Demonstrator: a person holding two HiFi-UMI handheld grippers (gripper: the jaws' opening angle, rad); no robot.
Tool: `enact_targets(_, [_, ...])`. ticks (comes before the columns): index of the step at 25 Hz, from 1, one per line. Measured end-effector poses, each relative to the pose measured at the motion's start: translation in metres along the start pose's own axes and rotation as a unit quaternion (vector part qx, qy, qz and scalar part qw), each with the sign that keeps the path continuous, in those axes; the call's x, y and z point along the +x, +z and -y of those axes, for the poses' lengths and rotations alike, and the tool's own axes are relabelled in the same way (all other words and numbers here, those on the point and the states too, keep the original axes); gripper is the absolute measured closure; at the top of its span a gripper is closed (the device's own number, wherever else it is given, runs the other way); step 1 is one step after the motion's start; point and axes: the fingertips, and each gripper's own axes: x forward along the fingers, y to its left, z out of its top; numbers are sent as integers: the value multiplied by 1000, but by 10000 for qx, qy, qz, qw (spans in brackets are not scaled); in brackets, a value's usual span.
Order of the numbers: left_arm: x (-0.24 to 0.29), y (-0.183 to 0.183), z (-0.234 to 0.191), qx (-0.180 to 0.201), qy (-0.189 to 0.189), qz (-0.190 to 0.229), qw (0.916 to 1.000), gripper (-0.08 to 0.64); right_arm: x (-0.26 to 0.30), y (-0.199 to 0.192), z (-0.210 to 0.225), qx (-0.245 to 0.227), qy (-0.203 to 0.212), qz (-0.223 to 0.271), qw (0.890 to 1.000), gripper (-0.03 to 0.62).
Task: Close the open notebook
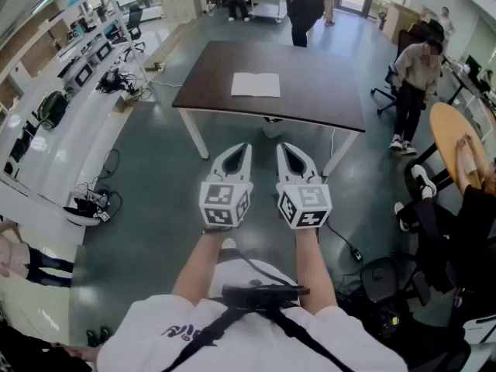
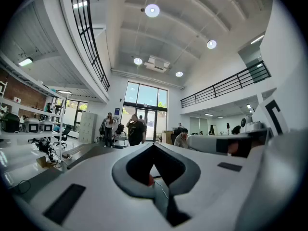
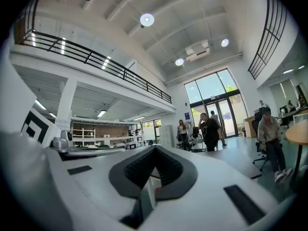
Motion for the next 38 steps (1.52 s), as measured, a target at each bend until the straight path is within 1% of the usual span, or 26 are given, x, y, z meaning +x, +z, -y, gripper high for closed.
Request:
enact_targets(4, [8,0,-3,-73,26,-17,10000,552,7,-1,3,-3,27,-33,10000,591])
enact_targets(8, [24,-8,-12,-150,12,-86,9999,552,21,-9,10,12,4,-131,9999,591])
enact_targets(12, [54,-11,-27,-255,-17,-102,9996,552,44,-11,22,75,-7,-143,9999,591])
enact_targets(15, [79,-8,-40,-358,-57,-73,9993,552,65,-8,33,32,-43,-147,9999,591])
enact_targets(18, [103,-3,-53,-359,-135,-35,9993,552,91,0,41,25,-87,-74,9999,591])
enact_targets(21, [124,2,-74,-385,-163,28,9991,552,122,3,43,4,-90,-17,10000,591])
enact_targets(27, [162,14,-131,-373,-93,176,9991,552,190,0,34,-206,-14,-71,9998,591])
enact_targets(35, [196,15,-190,-351,-174,141,9991,552,261,-9,34,-207,-169,-99,9996,591])
enact_targets(38, [204,9,-207,-427,-193,95,9989,552,279,-18,34,-195,-240,-167,9994,591])
